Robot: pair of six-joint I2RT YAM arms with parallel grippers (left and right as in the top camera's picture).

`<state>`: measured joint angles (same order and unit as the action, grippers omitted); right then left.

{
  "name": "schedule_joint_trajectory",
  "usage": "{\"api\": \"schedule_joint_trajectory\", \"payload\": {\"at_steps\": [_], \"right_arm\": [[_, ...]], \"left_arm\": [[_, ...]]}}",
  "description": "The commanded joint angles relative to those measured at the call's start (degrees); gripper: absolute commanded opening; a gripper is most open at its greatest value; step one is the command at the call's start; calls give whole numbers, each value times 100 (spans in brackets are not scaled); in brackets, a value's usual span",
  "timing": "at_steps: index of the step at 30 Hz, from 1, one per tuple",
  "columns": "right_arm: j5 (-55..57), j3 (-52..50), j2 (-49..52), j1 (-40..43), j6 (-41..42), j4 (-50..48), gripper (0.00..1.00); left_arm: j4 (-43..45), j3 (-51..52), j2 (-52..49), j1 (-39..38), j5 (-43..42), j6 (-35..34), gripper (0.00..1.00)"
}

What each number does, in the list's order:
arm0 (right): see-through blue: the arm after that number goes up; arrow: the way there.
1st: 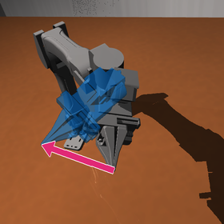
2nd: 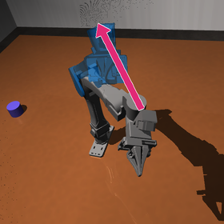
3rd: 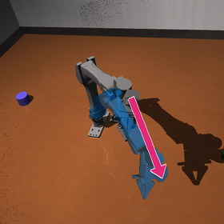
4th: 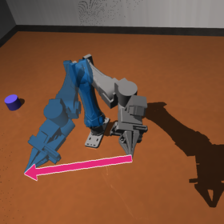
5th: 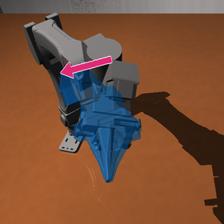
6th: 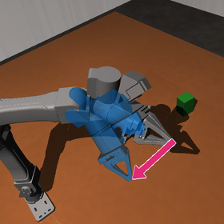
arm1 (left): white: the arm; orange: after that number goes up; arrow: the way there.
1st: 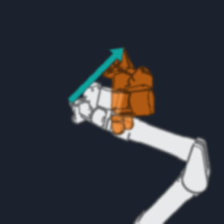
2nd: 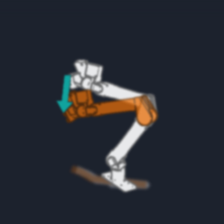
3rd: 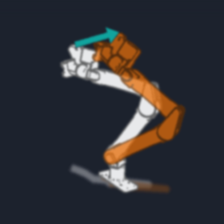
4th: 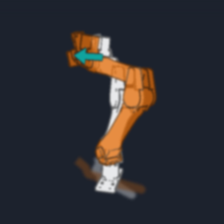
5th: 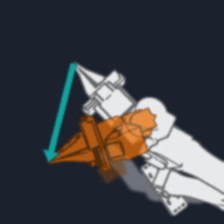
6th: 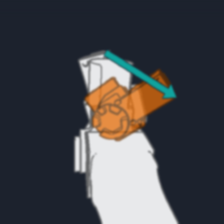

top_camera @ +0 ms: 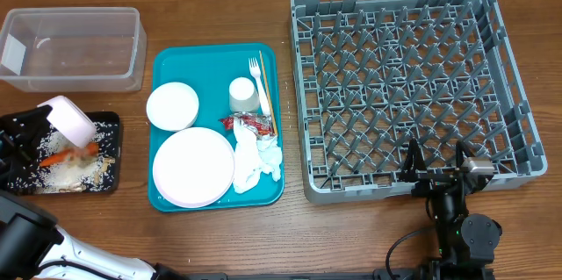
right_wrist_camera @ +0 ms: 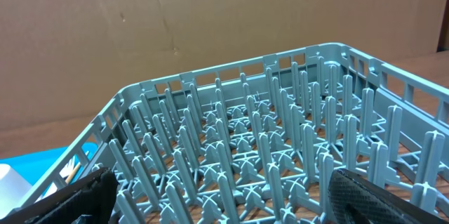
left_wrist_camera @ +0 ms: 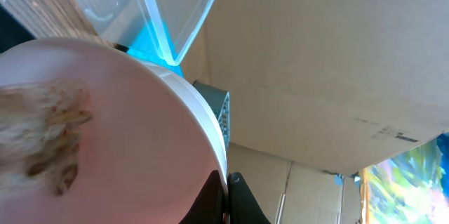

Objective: Sort waste into correct bins and load items into the dishwasher rack
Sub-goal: 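Tilt the pink bowl to dump peanut shells and rice onto the tray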

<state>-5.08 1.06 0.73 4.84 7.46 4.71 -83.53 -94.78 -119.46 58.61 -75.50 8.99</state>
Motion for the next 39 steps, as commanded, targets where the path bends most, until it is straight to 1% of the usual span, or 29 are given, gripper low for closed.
{"api": "schedule_joint_trajectory", "payload": {"at_steps": [1,3,4,8,9,10,11,12,14,16,20,25,27,28,29,30,31,32,35,37,39], "right_arm": [[37,-59,-39,17,-24,-31,100],[35,-59,-39,17,-24,-31,100],[37,-59,-39,17,-24,-31,100],[37,-59,-39,17,-24,-31,100],[37,-59,-39,17,-24,-31,100],[37,-59,-39,17,-24,-31,100],[37,-59,-39,17,-24,-31,100],[37,-59,-39,17,-24,-31,100],[35,-59,-39,17,-24,-31,100],[37,-59,-39,17,-24,-31,100],[35,-59,-39,17,-24,-31,100],[37,-61,-39,17,-24,-31,100],[37,-59,-39,17,-24,-31,100],[37,-59,-39,17,-24,-31,100],[37,-59,-39,17,-24,-31,100],[37,-59,-39,17,-24,-31,100],[37,-59,-39,17,-24,-31,100],[37,-59,-39,17,-24,-31,100],[37,-59,-39,17,-24,-31,100],[37,-59,-39,17,-24,-31,100],[37,-59,-39,17,-24,-31,100]], "left_arm": [[33,26,70,31,-358,-2,4],[197,26,70,31,-319,-85,4],[175,26,70,31,-323,-175,4],[236,26,70,31,-378,-177,4],[116,26,70,31,-433,-229,4],[-55,26,70,31,-575,-203,4],[-175,26,70,31,-778,-13,4],[-131,26,70,31,-872,85,4],[35,26,70,31,-680,-118,4],[20,26,70,35,-619,-299,4],[107,26,70,35,-485,-350,4],[111,26,70,55,-527,-319,4],[337,26,70,68,-476,-289,4],[466,26,68,74,-227,-501,4],[531,26,63,74,157,-970,4],[483,26,63,74,249,-1137,4],[393,26,63,74,61,-946,4],[404,26,63,74,-162,-610,4],[354,26,63,79,-116,-616,4],[323,24,66,79,-356,-238,4],[376,24,66,76,-186,-175,4]]}}
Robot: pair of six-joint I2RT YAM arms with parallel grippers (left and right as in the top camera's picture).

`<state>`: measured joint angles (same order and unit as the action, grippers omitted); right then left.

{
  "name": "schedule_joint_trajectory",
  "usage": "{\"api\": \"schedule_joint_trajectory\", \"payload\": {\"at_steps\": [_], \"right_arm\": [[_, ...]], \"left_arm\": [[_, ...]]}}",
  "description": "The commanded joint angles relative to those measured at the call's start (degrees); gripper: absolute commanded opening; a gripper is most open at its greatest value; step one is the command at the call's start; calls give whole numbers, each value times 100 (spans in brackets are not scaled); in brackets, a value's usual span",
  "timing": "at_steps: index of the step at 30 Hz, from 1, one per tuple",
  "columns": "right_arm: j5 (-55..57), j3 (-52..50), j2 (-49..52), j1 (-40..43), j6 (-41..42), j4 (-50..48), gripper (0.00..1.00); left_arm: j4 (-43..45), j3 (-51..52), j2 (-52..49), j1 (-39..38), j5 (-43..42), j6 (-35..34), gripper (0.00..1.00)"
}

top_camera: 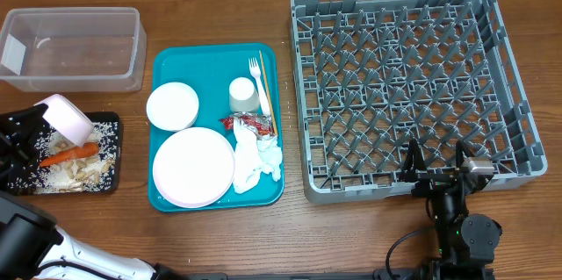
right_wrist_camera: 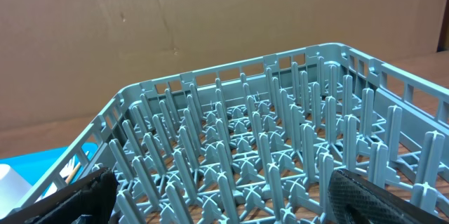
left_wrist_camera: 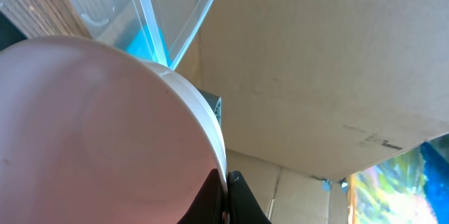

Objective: Sort waste into correct bins and load items into the dishwasher rack
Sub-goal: 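Tilt the pink bowl to dump peanut shells and rice onto the tray, then carry the empty pink bowl back and set it on the teal tray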

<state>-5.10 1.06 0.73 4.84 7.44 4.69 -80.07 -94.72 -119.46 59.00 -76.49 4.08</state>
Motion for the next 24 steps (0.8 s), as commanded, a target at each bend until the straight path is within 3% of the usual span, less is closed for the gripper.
{"api": "schedule_joint_trajectory", "payload": {"at_steps": [1,8,15,24], "right_arm": [[39,-59,-39,17,-22,-28,100],[39,-59,-39,17,-22,-28,100],[39,-59,-39,17,-22,-28,100],[39,-59,-39,17,-22,-28,100]], "left_arm": [[37,17,66,37,-111,319,4],[-280,15,66,50,-260,271,4],[-848,-70,76,-96,-245,1191,4],[-1552,-1091,116,-704,393,1335,4]]}}
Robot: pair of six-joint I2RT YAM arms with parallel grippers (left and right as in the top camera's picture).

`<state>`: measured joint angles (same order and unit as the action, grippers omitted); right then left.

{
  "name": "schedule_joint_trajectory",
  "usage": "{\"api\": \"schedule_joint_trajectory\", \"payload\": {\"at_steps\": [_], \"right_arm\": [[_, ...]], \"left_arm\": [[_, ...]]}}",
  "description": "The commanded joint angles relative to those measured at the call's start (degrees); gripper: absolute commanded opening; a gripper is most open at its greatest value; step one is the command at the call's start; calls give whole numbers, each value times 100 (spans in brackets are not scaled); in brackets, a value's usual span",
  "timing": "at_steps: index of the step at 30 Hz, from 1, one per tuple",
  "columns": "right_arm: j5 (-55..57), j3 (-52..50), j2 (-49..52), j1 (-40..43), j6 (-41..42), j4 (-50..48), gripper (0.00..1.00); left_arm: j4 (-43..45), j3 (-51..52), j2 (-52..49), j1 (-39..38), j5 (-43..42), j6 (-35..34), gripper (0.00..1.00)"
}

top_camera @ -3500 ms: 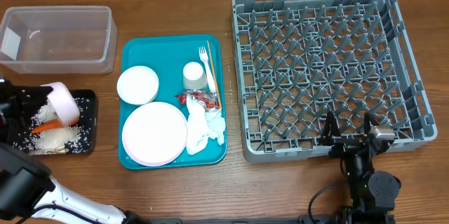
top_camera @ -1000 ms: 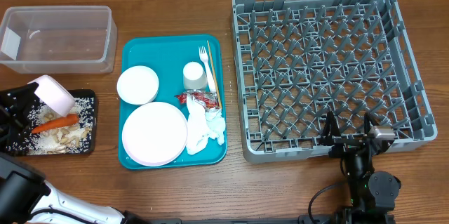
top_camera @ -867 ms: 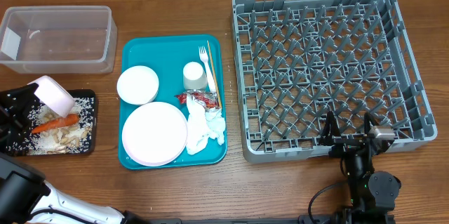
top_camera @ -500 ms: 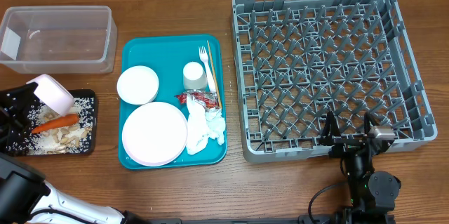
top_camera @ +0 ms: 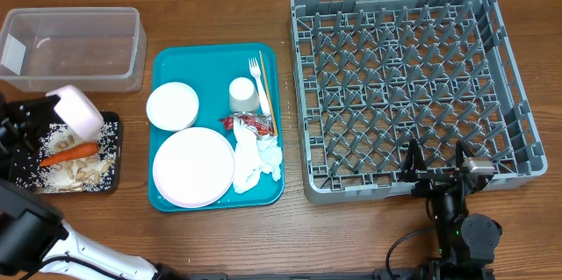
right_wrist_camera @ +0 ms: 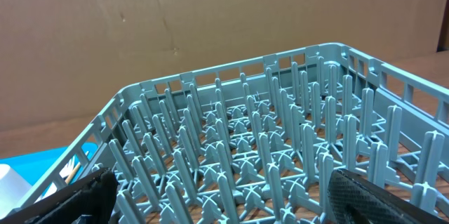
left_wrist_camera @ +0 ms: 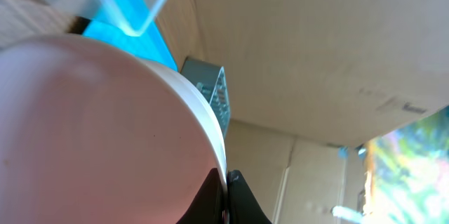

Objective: Sort waste into correct bins and load items into the dishwasher rack
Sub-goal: 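Carry the empty pink bowl back and set it on the teal tray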

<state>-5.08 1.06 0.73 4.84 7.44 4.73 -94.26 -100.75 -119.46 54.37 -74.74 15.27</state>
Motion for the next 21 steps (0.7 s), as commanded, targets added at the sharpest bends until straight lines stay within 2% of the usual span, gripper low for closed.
{"api": "schedule_joint_trajectory", "payload": {"at_steps": [1,9,15,17,21], "right_arm": [[37,-59,-39,17,-22,-33,100],[37,-59,-39,17,-22,-33,100],[37,-59,-39,17,-22,-33,100],[37,-59,-39,17,-22,-33,100],[37,-59,-39,17,-22,-33,100]], "left_arm": [[-181,-597,140,-317,267,214,4],[-256,-1438,350,-1178,957,-127,4],[66,-2085,424,-2269,1611,-496,4],[372,-2205,424,-2662,1954,-817,4],[1152,-2247,424,-3523,3397,-1923,4]]}}
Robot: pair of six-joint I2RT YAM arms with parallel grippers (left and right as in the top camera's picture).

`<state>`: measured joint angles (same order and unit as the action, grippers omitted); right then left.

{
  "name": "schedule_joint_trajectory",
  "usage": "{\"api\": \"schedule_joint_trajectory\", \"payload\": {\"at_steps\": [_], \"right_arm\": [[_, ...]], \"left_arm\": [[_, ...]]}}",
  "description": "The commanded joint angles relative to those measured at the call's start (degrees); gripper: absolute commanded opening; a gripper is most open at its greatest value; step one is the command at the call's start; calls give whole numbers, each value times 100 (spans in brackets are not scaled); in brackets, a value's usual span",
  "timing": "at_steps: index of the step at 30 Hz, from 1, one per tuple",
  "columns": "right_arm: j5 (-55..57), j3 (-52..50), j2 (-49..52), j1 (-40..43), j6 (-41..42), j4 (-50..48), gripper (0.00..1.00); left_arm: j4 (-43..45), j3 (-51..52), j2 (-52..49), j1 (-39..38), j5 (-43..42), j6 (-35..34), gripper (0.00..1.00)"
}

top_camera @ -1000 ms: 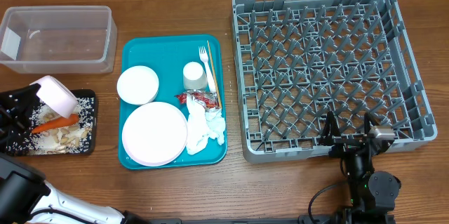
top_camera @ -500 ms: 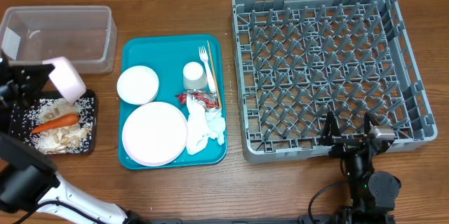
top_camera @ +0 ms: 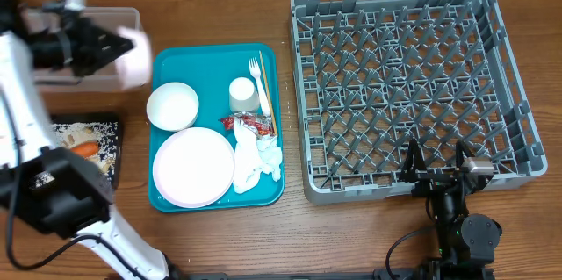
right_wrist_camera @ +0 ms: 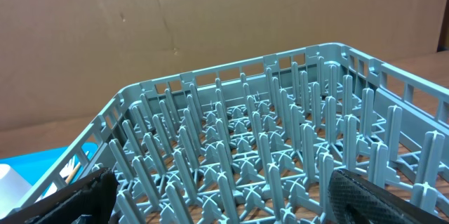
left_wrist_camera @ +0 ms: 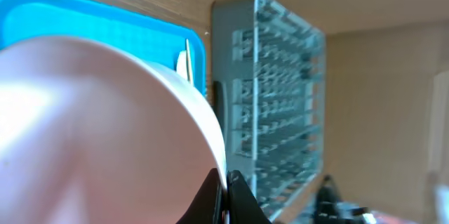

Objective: Sort waste into correct bins and load items into the dishwasher rack
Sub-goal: 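Carry the empty pink bowl back and set it on the teal tray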

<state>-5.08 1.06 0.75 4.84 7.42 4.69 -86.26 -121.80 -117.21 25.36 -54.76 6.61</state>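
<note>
My left gripper (top_camera: 121, 54) is shut on the rim of a pink bowl (top_camera: 133, 62), held in the air between the clear bin (top_camera: 35, 22) and the teal tray (top_camera: 215, 65). In the left wrist view the bowl (left_wrist_camera: 98, 126) fills the left side, its inside bare, with my fingertips (left_wrist_camera: 235, 199) pinching its white rim. The grey dish rack (top_camera: 404, 78) stands at the right with nothing in it. My right gripper (top_camera: 436, 173) rests open at the rack's near edge, its fingers (right_wrist_camera: 375, 196) spread wide over the rack (right_wrist_camera: 280, 140).
The teal tray carries a small white bowl (top_camera: 172, 104), a large white plate (top_camera: 193, 166), a paper cup (top_camera: 243, 94), a fork (top_camera: 260, 78), a red packet (top_camera: 248, 122) and a crumpled napkin (top_camera: 257, 161). A black tray (top_camera: 61, 124) with rice and a carrot lies at the left.
My left gripper has carried the pink bowl from over the black tray's back edge up and to the right, beside the clear bin and the teal tray's left edge. The right arm is unchanged.
First the pink bowl was tipped over the black tray with food scraps still inside it. Then its inside was bare and the scraps lay on the black tray. It then stood higher above that tray, and now hangs beside the teal tray. The right gripper stayed open throughout.
</note>
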Motion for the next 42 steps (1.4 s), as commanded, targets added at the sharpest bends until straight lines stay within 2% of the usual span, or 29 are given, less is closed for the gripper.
{"api": "schedule_joint_trajectory", "payload": {"at_steps": [1,3,6,9,12,20,29,42], "right_arm": [[37,-59,-42,17,-20,-28,100],[37,-59,-42,17,-20,-28,100],[35,-59,-42,17,-20,-28,100],[35,-59,-42,17,-17,-28,100],[37,-59,-42,17,-20,-28,100],[37,-59,-42,17,-20,-28,100],[37,-59,-42,17,-20,-28,100],[37,-59,-42,17,-20,-28,100]], "left_arm": [[511,-142,197,-839,1779,-1226,4],[997,-142,197,-1598,2938,-1530,4],[1364,-142,184,-2321,4240,-1735,4],[1624,-136,129,-3010,5976,-2138,4],[1788,-125,-26,-3602,7138,-2234,4],[1961,-125,-535,-3827,7462,-2455,4],[2061,-120,-970,-3748,6988,-2468,4],[2048,-118,-1554,-3720,6992,-2509,4]]}}
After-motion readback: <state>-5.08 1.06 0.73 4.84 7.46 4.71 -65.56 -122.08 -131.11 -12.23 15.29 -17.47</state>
